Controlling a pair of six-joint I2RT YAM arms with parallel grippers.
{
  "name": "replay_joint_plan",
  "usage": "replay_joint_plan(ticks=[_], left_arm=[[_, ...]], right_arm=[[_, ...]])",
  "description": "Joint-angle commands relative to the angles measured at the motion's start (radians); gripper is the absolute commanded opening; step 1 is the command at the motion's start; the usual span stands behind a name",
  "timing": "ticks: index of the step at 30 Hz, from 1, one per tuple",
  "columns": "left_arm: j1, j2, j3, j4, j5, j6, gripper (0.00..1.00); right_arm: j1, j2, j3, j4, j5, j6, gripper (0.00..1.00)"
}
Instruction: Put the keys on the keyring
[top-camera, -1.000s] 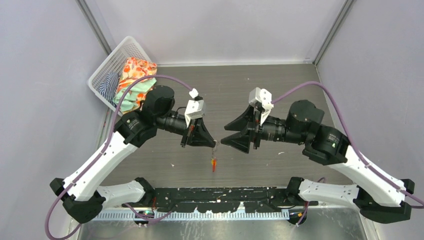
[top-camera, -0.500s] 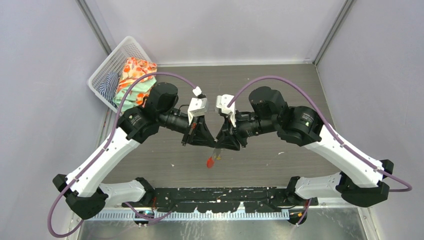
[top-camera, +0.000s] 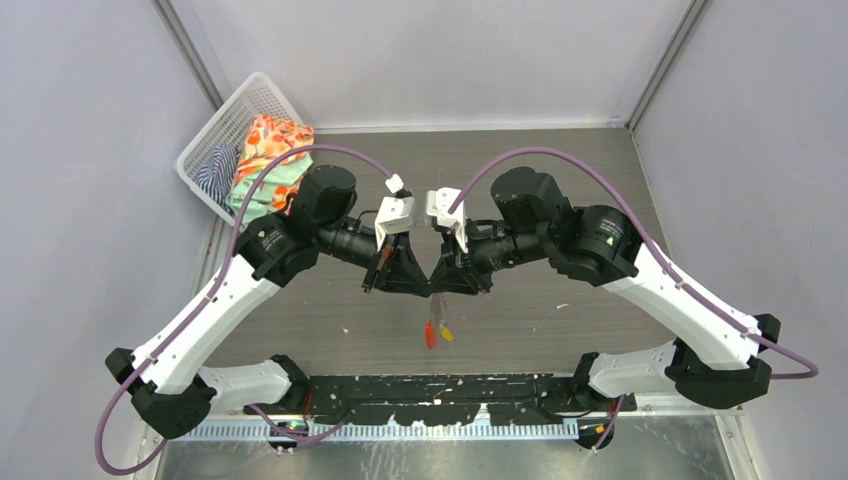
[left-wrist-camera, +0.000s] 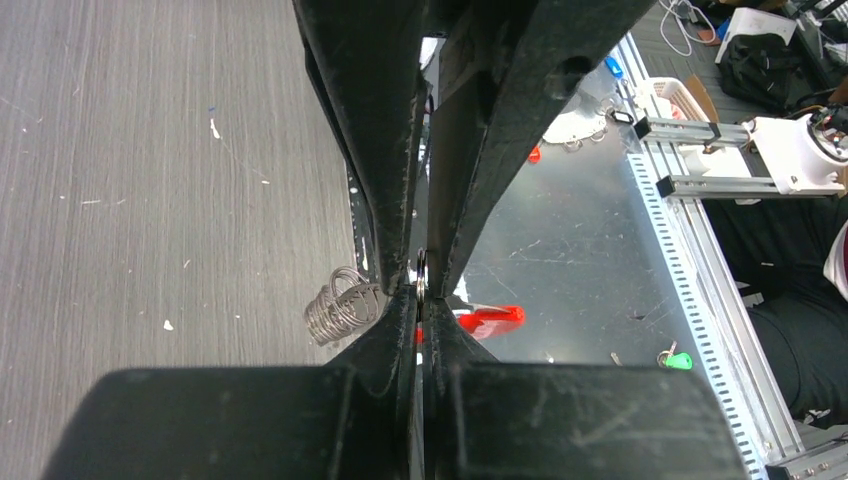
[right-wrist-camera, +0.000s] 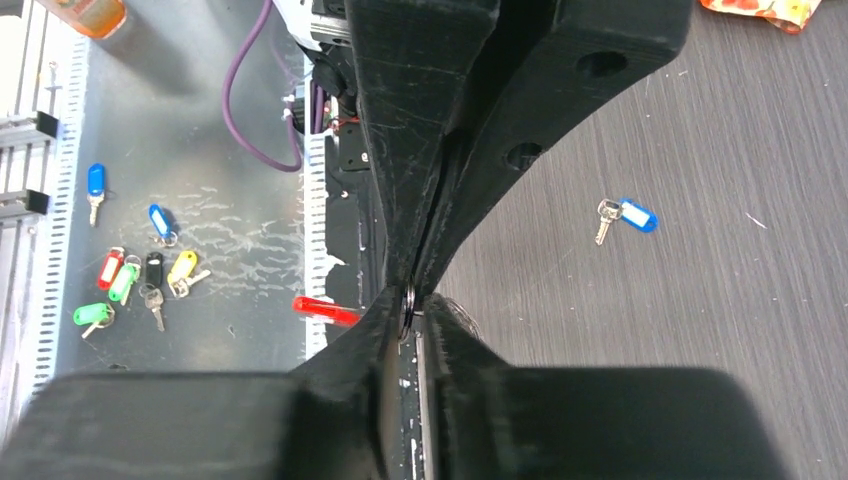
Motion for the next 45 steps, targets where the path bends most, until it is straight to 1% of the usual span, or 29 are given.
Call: replay_joint_plan(ticks=[1,2,3,6,7,10,11,13,16,19,24,27,33,38,39,43,45], left_arm=[[-0.001,-0.027,0.024,0.033,0.037,-0.016,0.0],[-0.001,-0.028,0.024,0.033,0.037,-0.016,0.0],[-0.001,-0.03,0.022,0.034,0.038,-0.017,0.0],[-0.001,-0.033,0.012,0.042,0.036,-0.021,0.0],[-0.001,-0.035,0.01,0.048,0.034,-0.023,0.04],[-0.001,-0.046,-0.001,0.059,0.031,-0.026,0.3],[-0.001,-0.049,-0.005,0.061,0.028,-0.026,0.33],[-0.001,-0.056,-0.009,0.046,0.021,-0.01,0.34],[0.002,-0.074,-0.023,0.01,-0.004,0.05,0.33],[0.003,-0.097,-0.054,0.049,-0.039,0.041,0.32],[0.004,-0.112,-0.121,0.273,-0.047,-0.121,0.31],[0.004,-0.096,-0.119,0.352,-0.015,-0.214,0.31],[0.002,-0.094,-0.102,0.423,0.036,-0.314,0.3],[0.002,-0.109,-0.115,0.421,0.037,-0.313,0.3],[0.002,-0.111,-0.119,0.422,0.032,-0.312,0.28],[0.002,-0.113,-0.122,0.422,0.018,-0.298,0.16],[0.002,-0.116,-0.123,0.414,0.017,-0.294,0.14]], right_arm=[[-0.001,-0.003,0.025,0.008,-0.015,-0.008,0.15],[0.0,-0.006,0.024,0.012,-0.015,-0.009,0.05],[0.0,-0.006,0.02,0.014,-0.015,-0.011,0.02],[-0.002,-0.027,0.0,0.046,-0.013,-0.002,0.01],[-0.003,-0.04,-0.013,0.064,-0.007,0.007,0.01],[-0.016,-0.114,-0.093,0.183,0.02,0.053,0.01],[-0.02,-0.147,-0.146,0.246,0.026,0.075,0.01],[-0.022,-0.214,-0.232,0.397,0.039,0.14,0.01],[-0.023,-0.302,-0.344,0.566,0.04,0.209,0.01],[-0.023,-0.382,-0.453,0.72,0.052,0.282,0.01],[-0.023,-0.418,-0.537,0.814,0.065,0.336,0.01],[-0.023,-0.435,-0.575,0.865,0.088,0.353,0.01],[-0.023,-0.472,-0.663,0.993,0.146,0.375,0.01],[-0.022,-0.492,-0.737,1.121,0.177,0.413,0.01],[-0.023,-0.492,-0.753,1.156,0.178,0.425,0.01],[-0.024,-0.49,-0.793,1.22,0.184,0.462,0.01],[-0.023,-0.499,-0.811,1.237,0.191,0.474,0.01]])
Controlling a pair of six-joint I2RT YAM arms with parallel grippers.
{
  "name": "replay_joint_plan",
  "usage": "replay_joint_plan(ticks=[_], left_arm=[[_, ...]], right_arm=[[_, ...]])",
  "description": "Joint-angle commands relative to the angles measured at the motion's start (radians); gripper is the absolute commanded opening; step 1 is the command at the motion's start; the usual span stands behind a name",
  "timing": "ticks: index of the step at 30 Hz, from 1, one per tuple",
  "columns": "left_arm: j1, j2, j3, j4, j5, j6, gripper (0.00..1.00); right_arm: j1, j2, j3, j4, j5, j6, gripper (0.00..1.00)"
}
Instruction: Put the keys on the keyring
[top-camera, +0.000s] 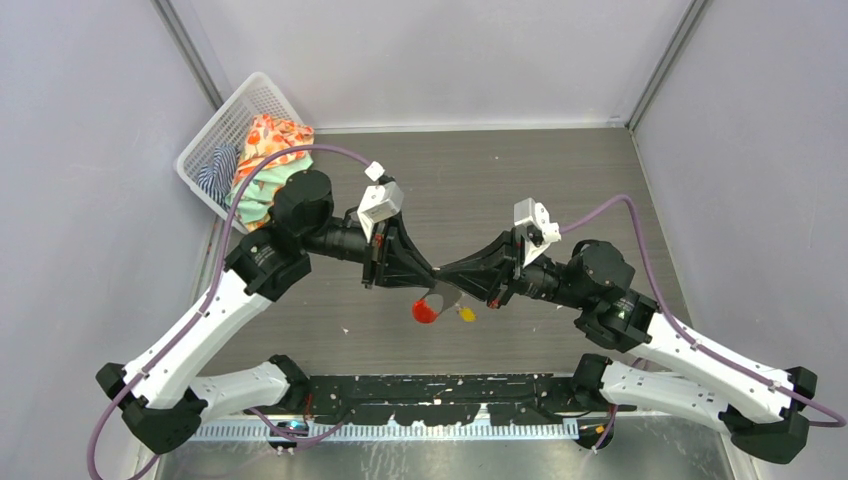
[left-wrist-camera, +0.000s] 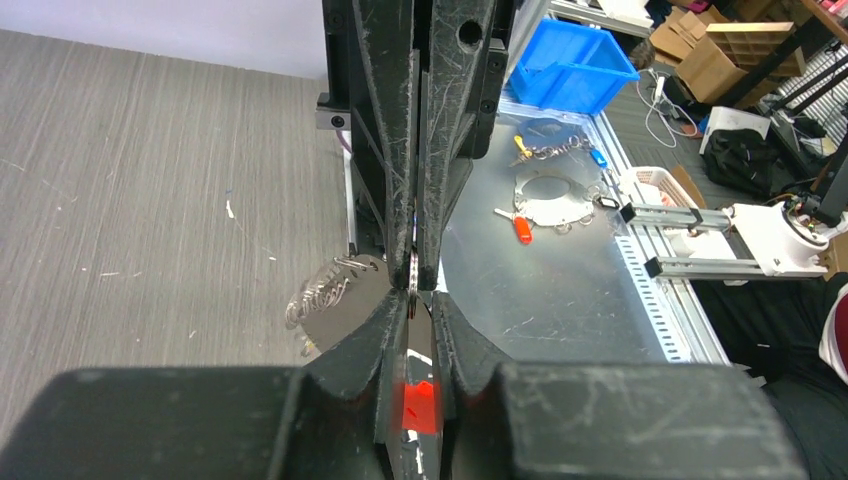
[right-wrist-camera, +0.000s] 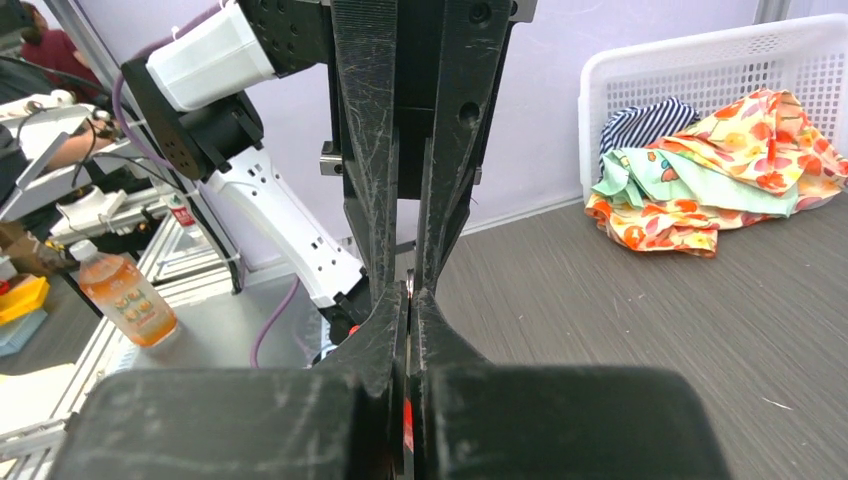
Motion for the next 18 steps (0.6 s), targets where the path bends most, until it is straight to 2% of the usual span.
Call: replay_joint_plan(ticks=[1,5,8,10,11,14,18], left_arm=[[-0.001,-0.027,-0.001,0.043,0.017,-0.004,0.14],[-0.001,-0.032,-0.003,0.042,0.011,-0.003,0.14],[0.0,-0.034,0.0,0.046,-0.01,-0.009,0.02],[0.002,-0.036,0.0,0.044,-0.029,-0.015,0.0],[0.003,-0.037,0.001,0.041,-0.033,-0.014,0.0],[0.004,-0.038,-0.001,0.016,-0.041,0.01,0.0],[0.004,-0.038,-0.005,-0.028,-0.032,0.049,0.0]], right_arm=[[-0.003,-0.024,-0.027,0.166,0.048,0.05,0.01],[-0.003,-0.033,-0.034,0.156,0.047,0.056,0.01],[-0.003,-0.026,-0.022,0.126,0.03,0.057,0.01],[-0.003,-0.018,-0.005,0.084,0.012,0.056,0.02],[-0.002,-0.014,0.009,0.051,0.007,0.055,0.05],[-0.004,-0.002,0.077,-0.083,0.003,0.031,0.23],[-0.003,0.048,0.264,-0.402,-0.023,-0.074,0.38]])
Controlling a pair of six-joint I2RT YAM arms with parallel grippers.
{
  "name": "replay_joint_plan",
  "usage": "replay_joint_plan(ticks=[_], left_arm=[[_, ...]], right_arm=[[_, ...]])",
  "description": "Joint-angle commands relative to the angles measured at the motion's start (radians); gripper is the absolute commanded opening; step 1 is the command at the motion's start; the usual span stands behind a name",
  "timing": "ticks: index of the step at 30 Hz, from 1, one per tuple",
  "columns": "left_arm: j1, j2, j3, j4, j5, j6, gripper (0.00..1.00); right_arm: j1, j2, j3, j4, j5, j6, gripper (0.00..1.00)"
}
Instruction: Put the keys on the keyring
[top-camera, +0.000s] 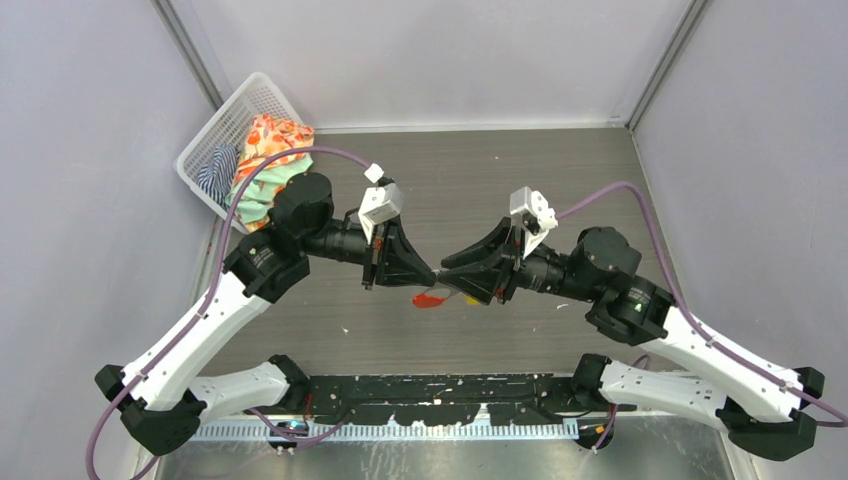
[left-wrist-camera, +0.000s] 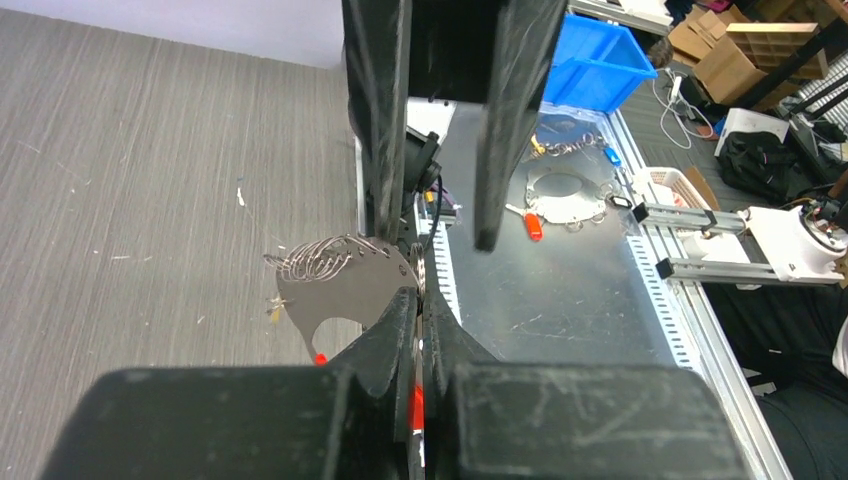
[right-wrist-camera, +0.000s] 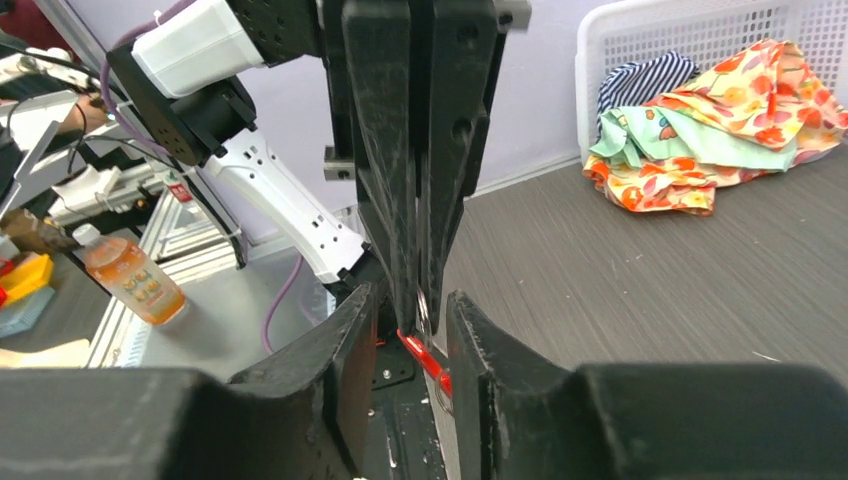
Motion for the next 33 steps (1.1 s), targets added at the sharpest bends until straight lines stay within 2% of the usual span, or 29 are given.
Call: replay_joint_plan(ticks=[1,3,6,9,21,33], left_arm=[[0.003,-0.025,0.002,-0.015,0.007,0.043,0.0],[0.002,-0.023,0.002,-0.018,0.018,0.042,0.0],[0.002,-0.02,0.006,-0.025,0.028,0.042,0.0],[0.002,-0.018,0.01,-0.032,0.038,0.04,0.0],[0.002,-0.021,0.003,-0.044,0.043,0.042,0.0],[0.002,-0.018,0.0,-0.041,0.052,0.036,0.0]], right_arm=[[-0.004,0.068,0.234,-0.349,-0.037,-0.119,0.38],[-0.007,0.131,0.354,-0.485,-0.074,-0.157,0.43],[-0.025,0.227,0.479,-0.669,-0.148,-0.226,0.43],[-0.045,0.287,0.554,-0.755,-0.217,-0.275,0.4],[-0.055,0.363,0.652,-0.815,-0.296,-0.359,0.31],[-0.057,0.405,0.694,-0.835,-0.296,-0.384,0.29]])
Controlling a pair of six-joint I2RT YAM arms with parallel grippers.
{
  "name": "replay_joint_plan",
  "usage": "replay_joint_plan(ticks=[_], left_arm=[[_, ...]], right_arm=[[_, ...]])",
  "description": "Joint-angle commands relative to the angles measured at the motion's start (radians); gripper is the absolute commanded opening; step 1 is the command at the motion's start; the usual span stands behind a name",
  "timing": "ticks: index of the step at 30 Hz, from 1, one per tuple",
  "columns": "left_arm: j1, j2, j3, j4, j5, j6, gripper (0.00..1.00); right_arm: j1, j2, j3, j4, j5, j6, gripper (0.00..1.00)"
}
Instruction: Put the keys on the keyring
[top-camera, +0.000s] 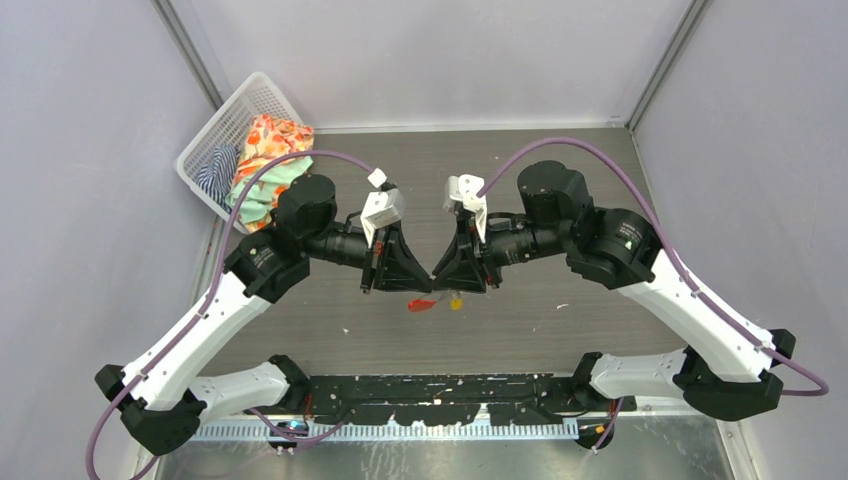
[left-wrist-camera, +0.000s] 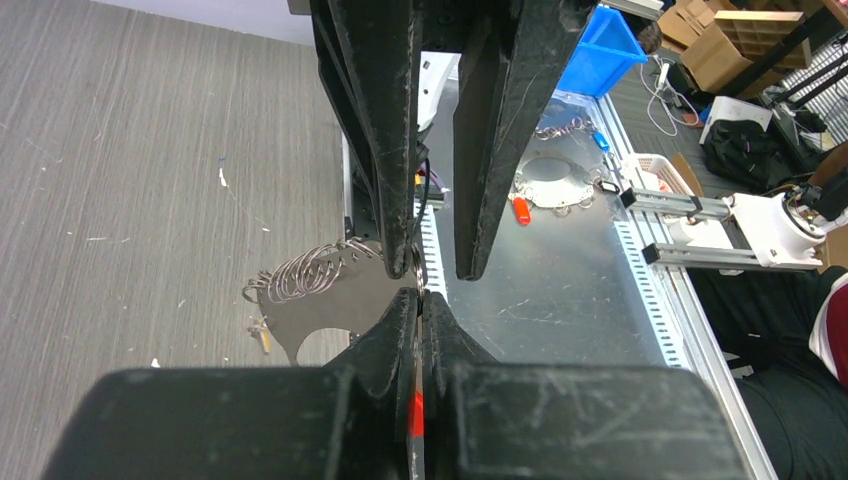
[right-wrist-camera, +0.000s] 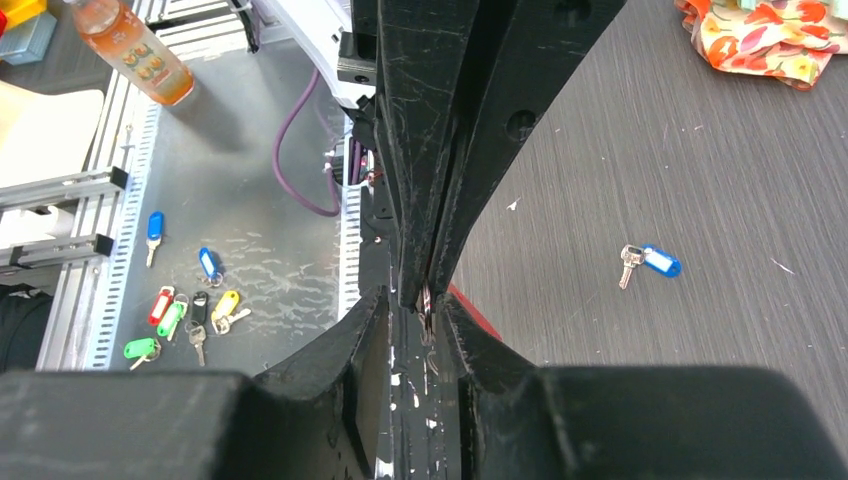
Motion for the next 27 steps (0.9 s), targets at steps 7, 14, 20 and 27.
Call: replay_joint_plan(ticks=[7,14,20,27], left_arm=[[0.002,-0.015,0.002,0.033,0.037,-0.001,0.0],[0.002,-0.024,-0.002,0.013,0.028,0.004,0.28],[0.01,-0.032,0.062,-0.164,-0.007,0.209,0.45],[0.025,-0.031,0.026,-0.037,-0.022,0.17,0.38]], right_arm=[[-0.003,0.028,0.057,-0.024,-0.03,-0.043,0.13],[-0.006,-0.032,0.001,0.064,0.026,-0.031,0.01],[-0.016,-0.115,-0.094,0.168,0.009,0.016,0.01],[-0.014,-0.159,-0.177,0.266,0.0,0.069,0.01]])
